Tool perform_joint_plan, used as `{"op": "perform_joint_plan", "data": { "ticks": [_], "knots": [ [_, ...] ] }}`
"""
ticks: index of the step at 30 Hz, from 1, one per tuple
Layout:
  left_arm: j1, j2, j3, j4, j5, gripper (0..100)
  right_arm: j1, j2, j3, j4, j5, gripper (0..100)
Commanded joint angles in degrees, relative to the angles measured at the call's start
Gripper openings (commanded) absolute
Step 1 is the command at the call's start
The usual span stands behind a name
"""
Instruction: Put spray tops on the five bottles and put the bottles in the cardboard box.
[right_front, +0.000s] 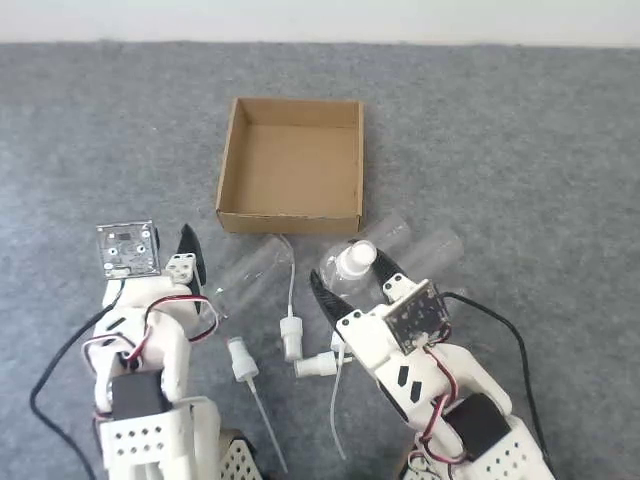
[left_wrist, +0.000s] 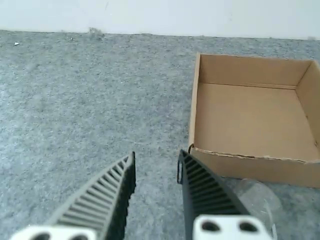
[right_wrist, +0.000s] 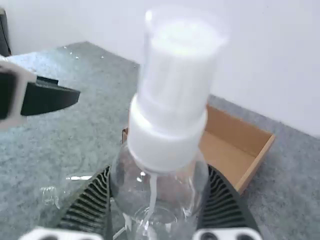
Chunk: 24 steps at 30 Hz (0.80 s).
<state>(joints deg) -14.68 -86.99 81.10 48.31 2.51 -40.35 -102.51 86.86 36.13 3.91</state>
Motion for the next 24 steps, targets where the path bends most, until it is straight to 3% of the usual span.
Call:
{"op": "perform_joint_plan", "data": {
  "ticks": [1,7,24],
  "knots": [
    [-0.3,-1.0,-0.4,-1.8,0.6,13,0.7,-0.3,-6.8,0.3,-0.1,0.6],
    [-0.4,-1.0,0.0,-1.9,0.6,13,0.4,1.6,-13.5,0.4,0.2,0.6],
    [-0.4,-1.0,0.1,-2.0,0.5,13,0.5,34.6,-36.5,-0.2,0.6,0.6]
  ]
}}
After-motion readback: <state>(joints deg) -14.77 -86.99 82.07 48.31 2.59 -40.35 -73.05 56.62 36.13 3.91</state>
